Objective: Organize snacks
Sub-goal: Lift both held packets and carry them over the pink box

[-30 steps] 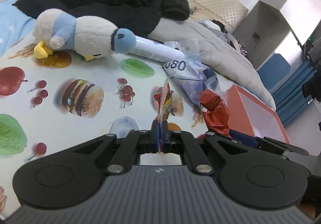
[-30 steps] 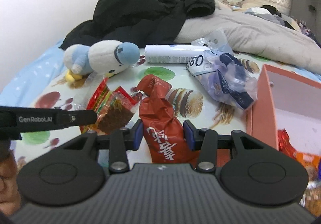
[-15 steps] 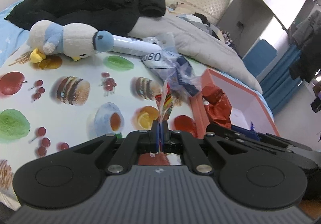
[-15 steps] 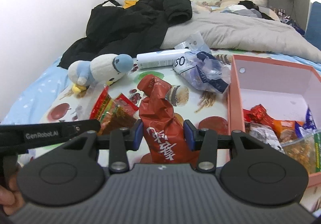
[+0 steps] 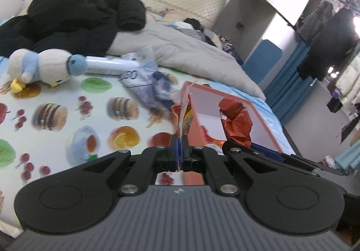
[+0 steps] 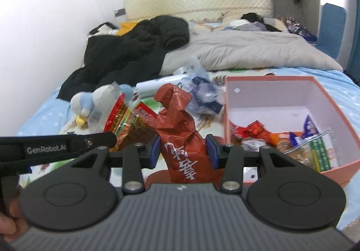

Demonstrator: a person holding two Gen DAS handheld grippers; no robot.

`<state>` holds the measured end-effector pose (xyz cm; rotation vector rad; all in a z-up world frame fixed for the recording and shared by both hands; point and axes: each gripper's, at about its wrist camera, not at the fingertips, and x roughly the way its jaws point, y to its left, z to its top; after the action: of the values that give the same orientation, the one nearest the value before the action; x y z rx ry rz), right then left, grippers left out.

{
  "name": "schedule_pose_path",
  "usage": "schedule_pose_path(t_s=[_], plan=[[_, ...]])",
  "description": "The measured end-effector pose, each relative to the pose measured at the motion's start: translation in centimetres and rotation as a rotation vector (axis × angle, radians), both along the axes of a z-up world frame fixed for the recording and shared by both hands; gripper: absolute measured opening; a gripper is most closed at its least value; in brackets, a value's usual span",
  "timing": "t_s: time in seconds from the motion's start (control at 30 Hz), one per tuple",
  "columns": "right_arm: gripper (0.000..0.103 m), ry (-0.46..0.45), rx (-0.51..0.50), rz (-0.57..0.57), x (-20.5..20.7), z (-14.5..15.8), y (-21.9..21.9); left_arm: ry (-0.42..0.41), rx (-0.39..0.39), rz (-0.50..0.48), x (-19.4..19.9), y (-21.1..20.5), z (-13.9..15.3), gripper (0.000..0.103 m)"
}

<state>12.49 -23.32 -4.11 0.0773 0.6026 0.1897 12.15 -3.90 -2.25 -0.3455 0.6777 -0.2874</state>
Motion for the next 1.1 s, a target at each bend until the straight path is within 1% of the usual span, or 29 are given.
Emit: schedule_pose_path(t_s=[0.2, 0.3, 0.47, 0.57, 0.67, 0.83, 0.97, 1.1], plan=[[0.046, -0.033, 0.005, -0.075, -1.7, 1.6, -3.1, -0.025, -0.005, -0.077, -0.3, -4.0, 2.0, 0.002], [0.046, -0.035, 0.009, -0.116, -2.5, 2.1, -4.8, -0.032, -0.012, -0.113, 0.1, -6.2, 2.8, 0.002], [0.046, -0.030, 0.007, -0.182, -2.9, 2.4, -8.0, -0.024, -0.011, -0.173, 1.6, -10.1, 3.2, 0.002], [0.046, -0.011, 0.014, -0.227, -2.0, 1.9, -10.2, -0.009, -0.004, -0.205, 3.3, -12.4, 2.9, 0.002], [0.046, 0.011, 0.019, -0.253, -0.7, 1.3, -12.0, 0.016, 0.012, -0.229, 5.7, -14.5, 2.2, 0.002], [0.046, 0.051, 0.031, -0.275, 2.7, -0.4, -14.6, 0.073, 0.046, -0.260, 10.1, -17.8, -0.1, 0.002], [0.046, 0.096, 0.039, -0.276, 5.7, -2.3, -16.4, 0.122, 0.074, -0.277, 13.9, -20.0, -2.5, 0.002], [0.046, 0.138, 0.039, -0.265, 8.6, -4.4, -17.6, 0.167, 0.097, -0.280, 16.8, -21.4, -5.0, 0.002]])
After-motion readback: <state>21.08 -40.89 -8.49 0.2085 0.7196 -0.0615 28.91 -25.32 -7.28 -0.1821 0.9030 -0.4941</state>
